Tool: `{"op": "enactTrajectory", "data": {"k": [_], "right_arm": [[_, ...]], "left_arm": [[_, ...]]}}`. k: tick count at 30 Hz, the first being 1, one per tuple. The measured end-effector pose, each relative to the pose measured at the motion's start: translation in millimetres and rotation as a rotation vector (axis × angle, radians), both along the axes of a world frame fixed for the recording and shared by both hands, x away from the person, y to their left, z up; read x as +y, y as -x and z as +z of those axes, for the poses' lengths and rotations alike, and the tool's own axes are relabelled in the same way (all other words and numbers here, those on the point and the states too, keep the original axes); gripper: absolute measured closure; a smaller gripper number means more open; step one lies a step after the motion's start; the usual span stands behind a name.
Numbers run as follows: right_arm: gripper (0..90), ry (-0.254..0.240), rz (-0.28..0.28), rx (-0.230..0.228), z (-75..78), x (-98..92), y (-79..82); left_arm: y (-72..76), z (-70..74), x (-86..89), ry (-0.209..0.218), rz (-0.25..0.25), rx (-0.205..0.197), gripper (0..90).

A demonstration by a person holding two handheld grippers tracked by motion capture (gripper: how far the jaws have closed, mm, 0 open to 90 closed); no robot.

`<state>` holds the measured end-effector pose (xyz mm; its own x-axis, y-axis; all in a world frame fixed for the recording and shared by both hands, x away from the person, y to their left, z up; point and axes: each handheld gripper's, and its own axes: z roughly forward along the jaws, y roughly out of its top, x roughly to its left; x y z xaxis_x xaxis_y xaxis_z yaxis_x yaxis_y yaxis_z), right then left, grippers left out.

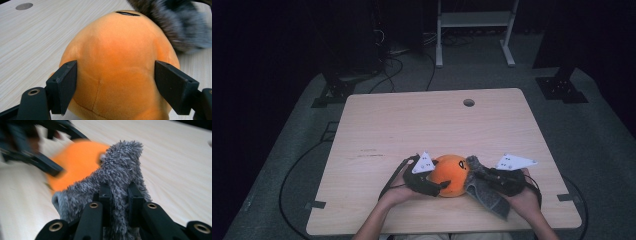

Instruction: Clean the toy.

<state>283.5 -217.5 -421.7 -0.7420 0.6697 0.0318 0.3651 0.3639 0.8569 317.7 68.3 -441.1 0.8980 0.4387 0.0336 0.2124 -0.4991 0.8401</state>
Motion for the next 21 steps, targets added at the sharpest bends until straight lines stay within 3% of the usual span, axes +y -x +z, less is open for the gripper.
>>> {"op": "enactTrajectory", "data": {"k": [1,4,10,12,13,16,18,19,21], "right_arm": [[76.9,0.001,0.033,-0.016,3.8,9.3,4.0],[76.9,0.025,0.040,-0.006,-1.9,13.8,1.1],[77.1,0.049,-0.044,0.047,-11.2,-1.0,-8.0],[77.1,0.004,-0.062,0.051,-8.3,-8.7,-9.4],[77.1,-0.048,-0.049,0.045,-2.9,-8.5,-8.7],[77.1,-0.080,0.000,0.023,5.7,2.0,-6.2],[77.1,-0.060,0.016,0.024,4.1,6.4,-6.1],[77.1,-0.015,0.039,0.029,-0.7,12.4,-4.9],[77.2,0.008,0.043,0.023,-1.5,13.5,-1.9]], "left_arm": [[0.4,-0.1,0.2,-0.002,-0.001,-0.001,20.7],[0.5,0.0,0.8,0.000,-0.005,0.000,20.8],[1.3,0.5,-0.9,-0.003,-0.007,-0.007,20.8],[3.2,0.8,-1.6,-0.014,-0.019,-0.015,20.9],[4.1,0.7,-2.6,-0.015,-0.023,-0.018,20.9],[6.2,1.3,-3.6,-0.030,-0.044,-0.027,20.8],[6.5,2.6,-2.9,-0.034,-0.056,-0.025,19.7],[6.8,8.3,0.1,-0.017,-0.083,-0.017,17.9],[6.6,16.5,3.3,0.038,-0.089,-0.017,16.8]]}}
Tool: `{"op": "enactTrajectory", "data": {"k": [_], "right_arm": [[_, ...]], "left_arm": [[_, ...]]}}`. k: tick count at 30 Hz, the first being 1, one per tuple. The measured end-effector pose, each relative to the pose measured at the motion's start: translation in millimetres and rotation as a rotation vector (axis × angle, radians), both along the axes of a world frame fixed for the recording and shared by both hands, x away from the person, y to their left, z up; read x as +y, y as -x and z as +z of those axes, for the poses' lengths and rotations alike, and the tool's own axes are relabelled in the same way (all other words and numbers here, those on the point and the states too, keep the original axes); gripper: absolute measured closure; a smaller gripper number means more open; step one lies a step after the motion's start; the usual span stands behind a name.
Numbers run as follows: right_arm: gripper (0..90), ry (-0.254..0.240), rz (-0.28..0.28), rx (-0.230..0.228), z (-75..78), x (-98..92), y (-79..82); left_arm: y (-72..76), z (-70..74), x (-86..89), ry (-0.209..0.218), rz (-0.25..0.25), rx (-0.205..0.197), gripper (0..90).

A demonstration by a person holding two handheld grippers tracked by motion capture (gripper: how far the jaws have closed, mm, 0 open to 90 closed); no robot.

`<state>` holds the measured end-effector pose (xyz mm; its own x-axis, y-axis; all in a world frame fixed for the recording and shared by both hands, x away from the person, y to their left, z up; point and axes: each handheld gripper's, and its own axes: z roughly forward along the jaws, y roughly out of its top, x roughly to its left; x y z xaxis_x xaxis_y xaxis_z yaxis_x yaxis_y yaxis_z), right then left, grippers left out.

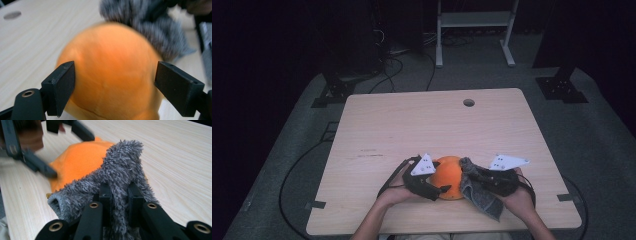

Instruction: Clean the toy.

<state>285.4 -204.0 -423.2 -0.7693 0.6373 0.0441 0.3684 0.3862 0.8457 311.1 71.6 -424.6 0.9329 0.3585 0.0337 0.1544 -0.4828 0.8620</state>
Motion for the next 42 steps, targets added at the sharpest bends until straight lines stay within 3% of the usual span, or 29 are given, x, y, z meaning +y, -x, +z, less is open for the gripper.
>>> {"op": "enactTrajectory", "data": {"k": [2,3,5,7,9,14,16,17,18,21,22,24,25,31,32,33,34,35,36,37,40,42], "right_arm": [[77.2,0.007,0.021,-0.002,-0.5,-0.8,5.8],[77.1,0.012,0.030,-0.005,-1.0,-0.6,8.8],[77.0,0.030,0.045,-0.016,-1.3,-1.1,12.8],[77.0,0.031,0.044,-0.013,-1.6,-2.2,12.7],[77.0,0.021,0.036,0.010,-3.3,-6.2,8.9],[77.1,0.036,-0.057,0.051,-7.2,-25.5,-3.6],[77.1,-0.043,-0.038,0.043,2.9,-25.8,-0.4],[77.1,-0.043,-0.038,0.043,2.9,-25.8,-0.4],[77.0,-0.081,0.010,0.019,13.1,-17.7,4.4],[76.9,-0.053,0.047,0.000,16.1,-3.7,6.9],[76.8,0.007,0.060,-0.013,9.6,7.2,7.1],[76.8,0.012,0.057,-0.009,7.5,7.4,6.7],[76.9,-0.001,0.044,0.006,5.2,1.0,3.4],[77.1,0.035,-0.043,0.064,-7.5,-22.8,-6.9],[77.1,0.032,-0.046,0.065,-7.6,-25.1,-7.3],[77.1,-0.031,-0.023,0.052,0.9,-26.2,-5.8],[77.1,-0.031,-0.023,0.052,0.9,-26.2,-5.8],[77.1,-0.084,0.021,0.034,12.1,-19.0,-4.7],[77.1,-0.084,0.021,0.034,12.1,-19.0,-4.7],[77.0,-0.062,0.049,0.025,15.6,-7.1,-5.7],[77.1,-0.027,0.057,0.032,8.1,1.4,-8.6],[77.1,-0.024,0.054,0.033,7.3,-0.6,-6.9]], "left_arm": [[0.6,4.1,-2.0,0.026,0.032,-0.032,16.8],[0.4,4.1,-4.6,0.006,0.048,-0.050,16.8],[0.4,-1.1,-9.8,-0.028,0.057,-0.049,17.1],[1.2,-4.2,-11.5,-0.033,0.061,-0.056,18.2],[2.5,-6.4,-12.8,-0.035,0.057,-0.051,19.9],[6.0,-6.2,-12.6,-0.062,0.036,-0.063,22.6],[7.9,-7.3,-13.2,-0.069,0.004,-0.062,22.9],[7.9,-7.3,-13.2,-0.069,0.004,-0.062,22.9],[9.1,-7.3,-14.0,-0.077,-0.008,-0.066,22.9],[10.7,-6.7,-13.7,-0.086,-0.022,-0.069,22.9],[12.1,-7.0,-13.4,-0.103,-0.032,-0.075,22.9],[12.3,-7.2,-13.4,-0.102,-0.032,-0.076,22.9],[12.2,-7.2,-13.5,-0.098,-0.030,-0.075,23.0],[13.3,-7.1,-12.8,-0.103,-0.038,-0.080,23.0],[14.5,-7.0,-13.1,-0.104,-0.047,-0.089,23.0],[15.8,-6.0,-13.5,-0.123,-0.065,-0.103,22.9],[15.8,-6.0,-13.5,-0.123,-0.065,-0.103,22.9],[16.9,-6.3,-15.1,-0.126,-0.071,-0.104,22.9],[16.9,-6.3,-15.1,-0.126,-0.071,-0.104,22.9],[17.1,-6.3,-15.2,-0.128,-0.074,-0.104,22.9],[15.8,-4.0,-13.4,-0.122,-0.075,-0.104,21.0],[12.0,5.3,-7.9,-0.026,-0.028,-0.096,19.2]]}}
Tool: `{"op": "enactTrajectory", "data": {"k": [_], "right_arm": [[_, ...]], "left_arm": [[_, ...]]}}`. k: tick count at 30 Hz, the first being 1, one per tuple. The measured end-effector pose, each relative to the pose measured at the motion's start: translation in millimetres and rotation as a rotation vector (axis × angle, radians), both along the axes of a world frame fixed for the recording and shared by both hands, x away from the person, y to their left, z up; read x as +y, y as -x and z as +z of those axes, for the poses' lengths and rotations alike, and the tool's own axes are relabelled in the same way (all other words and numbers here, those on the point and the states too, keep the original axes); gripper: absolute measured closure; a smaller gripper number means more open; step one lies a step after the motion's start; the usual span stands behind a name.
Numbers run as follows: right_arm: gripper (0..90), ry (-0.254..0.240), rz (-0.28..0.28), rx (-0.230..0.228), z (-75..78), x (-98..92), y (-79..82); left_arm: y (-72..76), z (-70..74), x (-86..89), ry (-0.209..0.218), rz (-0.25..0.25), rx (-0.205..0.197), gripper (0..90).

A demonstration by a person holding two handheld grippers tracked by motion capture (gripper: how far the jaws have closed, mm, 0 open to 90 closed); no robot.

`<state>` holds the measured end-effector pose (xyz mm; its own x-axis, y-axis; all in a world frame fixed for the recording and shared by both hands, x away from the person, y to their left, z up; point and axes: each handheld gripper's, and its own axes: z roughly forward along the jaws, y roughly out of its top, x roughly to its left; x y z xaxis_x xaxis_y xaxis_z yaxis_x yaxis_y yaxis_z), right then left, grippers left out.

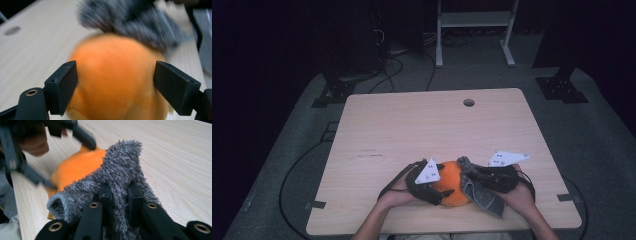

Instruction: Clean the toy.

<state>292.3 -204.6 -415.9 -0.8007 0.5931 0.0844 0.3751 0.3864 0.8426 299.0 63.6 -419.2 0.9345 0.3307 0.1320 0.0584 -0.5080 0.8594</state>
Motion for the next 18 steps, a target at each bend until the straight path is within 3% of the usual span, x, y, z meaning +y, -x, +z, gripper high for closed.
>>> {"op": "enactTrajectory", "data": {"k": [1,2,3,7,10,13,15,18], "right_arm": [[77.1,0.000,0.000,0.000,0.0,0.0,0.0],[77.1,-0.001,0.012,-0.003,-0.7,-2.0,2.9],[77.1,0.000,0.016,-0.005,-1.3,-2.6,4.0],[77.1,-0.007,0.028,-0.002,-2.5,-5.0,4.1],[77.0,-0.002,0.012,0.014,-5.7,-9.7,1.7],[77.1,0.046,-0.062,0.057,-14.9,-26.5,-6.7],[77.2,0.032,-0.071,0.077,-15.3,-32.0,-8.2],[77.1,-0.001,-0.036,0.037,-1.8,-27.4,-4.0]], "left_arm": [[0.0,0.0,0.0,0.000,0.000,0.000,18.0],[-2.7,2.2,0.5,0.017,0.051,0.005,16.3],[-3.8,1.0,-0.4,0.009,0.063,0.021,13.8],[-5.7,-6.9,-3.3,-0.021,0.067,0.063,14.1],[-3.4,-9.4,-4.9,-0.021,0.050,0.051,18.8],[0.9,-9.5,-6.1,-0.039,0.019,0.018,21.9],[1.9,-9.5,-6.5,-0.040,0.008,0.012,22.3],[6.2,-8.5,-8.7,-0.067,-0.042,-0.025,22.8]]}}
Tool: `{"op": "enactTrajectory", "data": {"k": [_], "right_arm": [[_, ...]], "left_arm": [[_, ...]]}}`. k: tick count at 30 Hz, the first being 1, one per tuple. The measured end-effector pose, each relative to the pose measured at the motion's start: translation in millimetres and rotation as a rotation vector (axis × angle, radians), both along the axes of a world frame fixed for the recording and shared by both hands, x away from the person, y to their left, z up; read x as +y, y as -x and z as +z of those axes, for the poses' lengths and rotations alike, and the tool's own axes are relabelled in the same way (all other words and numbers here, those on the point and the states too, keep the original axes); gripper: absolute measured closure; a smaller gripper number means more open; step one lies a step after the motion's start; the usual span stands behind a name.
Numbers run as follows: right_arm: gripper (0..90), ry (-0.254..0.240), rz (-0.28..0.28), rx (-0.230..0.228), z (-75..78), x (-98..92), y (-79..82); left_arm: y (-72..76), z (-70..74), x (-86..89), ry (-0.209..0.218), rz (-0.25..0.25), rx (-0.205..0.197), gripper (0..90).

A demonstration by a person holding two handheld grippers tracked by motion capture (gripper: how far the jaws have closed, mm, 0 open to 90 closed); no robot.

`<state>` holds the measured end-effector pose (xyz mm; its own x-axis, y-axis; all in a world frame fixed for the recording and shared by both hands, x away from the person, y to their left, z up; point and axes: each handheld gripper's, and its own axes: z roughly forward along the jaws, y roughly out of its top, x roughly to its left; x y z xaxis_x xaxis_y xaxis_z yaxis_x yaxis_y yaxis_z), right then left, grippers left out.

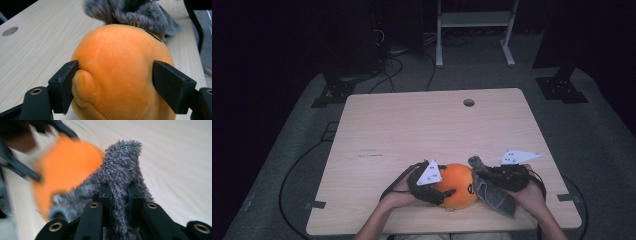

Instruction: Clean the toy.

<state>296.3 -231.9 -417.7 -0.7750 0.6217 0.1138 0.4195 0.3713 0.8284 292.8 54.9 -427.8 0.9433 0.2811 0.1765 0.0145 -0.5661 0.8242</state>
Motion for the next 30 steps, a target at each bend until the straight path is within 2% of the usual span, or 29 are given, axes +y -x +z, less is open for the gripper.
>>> {"op": "enactTrajectory", "data": {"k": [1,2,4,5,6,9,10,11,12,15,17,18,19,20,22,23,24,25,26,27,30], "right_arm": [[77.1,0.000,0.000,0.000,0.0,0.0,0.0],[77.2,-0.016,0.040,-0.029,11.8,9.6,5.6],[77.2,-0.013,0.061,-0.045,16.2,16.3,8.8],[77.2,0.003,0.076,-0.060,18.5,23.6,11.4],[77.1,0.042,0.084,-0.076,17.1,33.3,12.9],[77.3,0.036,0.076,-0.058,13.0,31.8,9.2],[77.3,0.034,0.063,-0.047,10.0,28.3,6.1],[77.3,0.032,0.023,-0.014,1.8,18.5,0.1],[77.4,0.027,0.010,0.003,-1.9,13.7,-2.0],[77.4,0.044,-0.019,0.025,-8.5,5.9,-4.5],[77.3,0.088,-0.035,0.022,-11.8,0.7,-3.3],[77.3,0.095,-0.037,0.018,-11.0,-1.9,-1.8],[77.3,0.084,-0.036,0.008,-8.4,-4.4,0.4],[77.3,0.046,-0.015,-0.018,0.9,-5.8,7.3],[77.3,0.013,0.027,-0.042,10.2,-0.6,16.4],[77.3,0.013,0.027,-0.042,10.2,-0.6,16.4],[77.3,0.004,0.084,-0.058,15.0,9.6,24.7],[77.3,0.004,0.084,-0.058,15.0,9.6,24.7],[77.1,0.054,0.102,-0.072,12.8,21.6,28.1],[77.1,0.076,0.100,-0.077,9.3,25.6,26.9],[77.1,0.092,0.072,-0.074,1.6,28.4,20.7]], "left_arm": [[0.0,0.0,0.0,0.000,0.000,0.000,22.8],[2.4,0.2,-1.3,-0.012,-0.024,-0.019,22.8],[3.6,0.2,-1.6,-0.019,-0.032,-0.024,22.8],[4.3,0.2,-1.6,-0.024,-0.037,-0.027,22.8],[4.8,0.3,-0.2,-0.041,-0.046,-0.029,22.8],[4.7,-0.4,0.4,-0.037,-0.049,-0.025,22.9],[4.5,-0.6,0.3,-0.038,-0.050,-0.026,23.0],[4.4,-0.8,0.4,-0.037,-0.049,-0.023,23.0],[3.8,-1.0,1.4,-0.034,-0.048,-0.016,23.0],[2.5,-1.1,2.9,-0.035,-0.045,-0.008,23.0],[0.6,-1.3,4.7,-0.033,-0.035,0.000,23.1],[-0.3,-1.6,5.5,-0.030,-0.030,0.004,23.1],[-1.5,-2.1,6.1,-0.025,-0.024,0.009,23.1],[-4.4,-3.3,7.1,-0.021,-0.004,0.013,23.1],[-5.5,-4.2,7.1,-0.011,0.012,0.019,23.2],[-6.6,-4.6,7.4,-0.010,0.020,0.020,23.2],[-8.5,-5.9,7.1,-0.004,0.051,0.015,23.1],[-8.5,-5.9,7.1,-0.004,0.051,0.015,23.1],[-8.5,-5.5,6.2,-0.002,0.074,-0.003,22.8],[-8.2,-4.2,6.0,0.009,0.081,-0.003,21.0],[-8.9,1.6,8.9,0.043,0.089,-0.006,19.4]]}}
